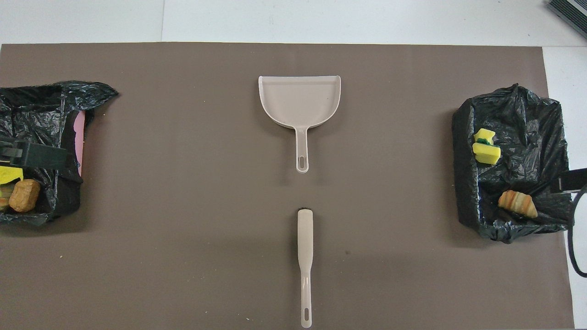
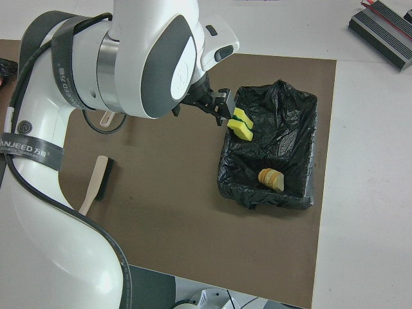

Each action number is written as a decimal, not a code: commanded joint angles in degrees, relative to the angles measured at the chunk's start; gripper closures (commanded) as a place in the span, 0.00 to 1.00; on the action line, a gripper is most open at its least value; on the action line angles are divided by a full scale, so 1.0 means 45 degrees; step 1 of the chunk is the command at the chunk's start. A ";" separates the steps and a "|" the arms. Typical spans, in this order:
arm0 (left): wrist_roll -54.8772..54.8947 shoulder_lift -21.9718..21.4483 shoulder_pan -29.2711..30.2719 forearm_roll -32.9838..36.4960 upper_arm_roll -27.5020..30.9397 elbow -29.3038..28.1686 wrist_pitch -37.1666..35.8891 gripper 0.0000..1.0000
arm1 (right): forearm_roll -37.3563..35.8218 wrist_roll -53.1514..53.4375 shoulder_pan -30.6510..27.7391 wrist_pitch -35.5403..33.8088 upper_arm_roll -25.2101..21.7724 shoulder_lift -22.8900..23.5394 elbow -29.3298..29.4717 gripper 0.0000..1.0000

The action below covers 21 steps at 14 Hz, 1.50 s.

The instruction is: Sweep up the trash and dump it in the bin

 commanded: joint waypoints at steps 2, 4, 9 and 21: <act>0.0294 0.0802 0.0053 -0.0117 -0.0144 0.1335 -0.1535 0.00 | -0.0169 0.0115 0.0086 0.0153 -0.0049 -0.0219 -0.0261 0.00; 0.0412 0.0413 0.0072 -0.0097 -0.0164 0.1141 -0.1676 0.00 | -0.0169 0.0115 0.0086 0.0153 -0.0029 -0.0219 -0.0261 0.00; 0.0256 0.0195 0.0092 -0.0116 -0.0164 0.0730 -0.1657 0.00 | -0.0169 0.0115 0.0086 0.0153 -0.0029 -0.0219 -0.0261 0.00; 0.0353 0.0000 0.0423 0.0311 -0.0125 0.0417 -0.1559 0.00 | -0.0169 0.0115 0.0086 0.0153 -0.0029 -0.0219 -0.0261 0.00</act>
